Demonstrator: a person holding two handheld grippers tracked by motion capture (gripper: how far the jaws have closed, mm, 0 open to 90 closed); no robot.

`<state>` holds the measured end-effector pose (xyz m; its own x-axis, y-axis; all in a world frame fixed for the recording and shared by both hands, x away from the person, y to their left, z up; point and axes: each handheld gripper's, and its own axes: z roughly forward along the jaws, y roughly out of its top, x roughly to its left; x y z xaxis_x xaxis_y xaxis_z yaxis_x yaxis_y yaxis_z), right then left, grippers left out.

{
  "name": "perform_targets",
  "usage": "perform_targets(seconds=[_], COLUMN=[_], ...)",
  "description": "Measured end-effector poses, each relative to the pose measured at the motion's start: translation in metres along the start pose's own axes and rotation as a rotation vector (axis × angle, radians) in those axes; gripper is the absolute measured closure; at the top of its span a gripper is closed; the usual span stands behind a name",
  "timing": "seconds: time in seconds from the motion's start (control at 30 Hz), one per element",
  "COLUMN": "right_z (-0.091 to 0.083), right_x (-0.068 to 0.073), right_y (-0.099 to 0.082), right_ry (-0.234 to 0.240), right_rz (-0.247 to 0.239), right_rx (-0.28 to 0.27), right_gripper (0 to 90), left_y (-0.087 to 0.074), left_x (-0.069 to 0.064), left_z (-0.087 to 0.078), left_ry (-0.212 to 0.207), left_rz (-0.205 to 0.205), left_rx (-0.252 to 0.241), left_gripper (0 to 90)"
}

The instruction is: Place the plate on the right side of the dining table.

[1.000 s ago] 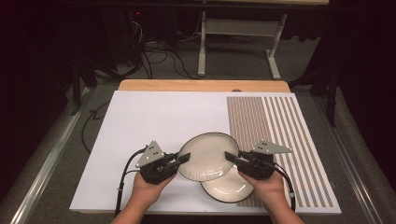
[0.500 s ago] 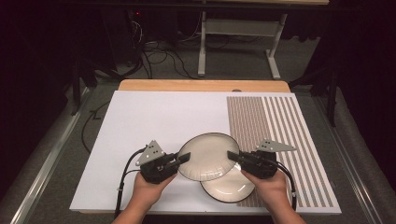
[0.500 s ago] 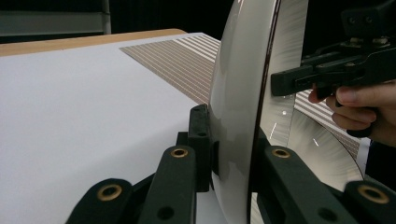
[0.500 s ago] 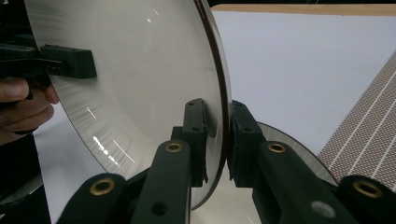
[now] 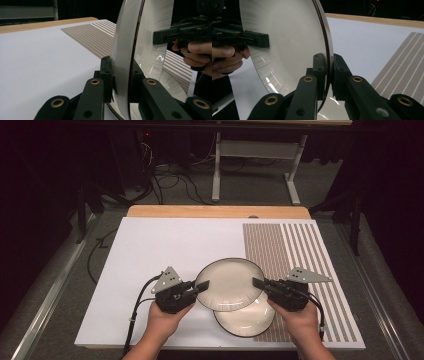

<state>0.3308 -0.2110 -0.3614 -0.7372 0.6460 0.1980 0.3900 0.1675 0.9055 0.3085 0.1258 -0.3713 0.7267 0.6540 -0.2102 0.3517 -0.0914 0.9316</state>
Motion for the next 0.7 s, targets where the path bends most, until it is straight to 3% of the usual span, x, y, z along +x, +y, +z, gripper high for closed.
perform_targets(seconds=[0.4, 0.7], right_z=[-0.032, -0.051], right_x=[-0.021, -0.039], right_y=[0.013, 0.009], right_ry=[-0.069, -0.096], right_rz=[-0.044, -0.020], right_rx=[-0.018, -0.061], right_gripper=[85.7, 85.8], left_y=[0.025, 0.039], left_x=[-0.013, -0.024], left_z=[0.039, 0.063], left_ry=[-0.018, -0.019], left_rz=[0.010, 0.013], left_rx=[0.021, 0.028], left_gripper=[78.6, 78.1])
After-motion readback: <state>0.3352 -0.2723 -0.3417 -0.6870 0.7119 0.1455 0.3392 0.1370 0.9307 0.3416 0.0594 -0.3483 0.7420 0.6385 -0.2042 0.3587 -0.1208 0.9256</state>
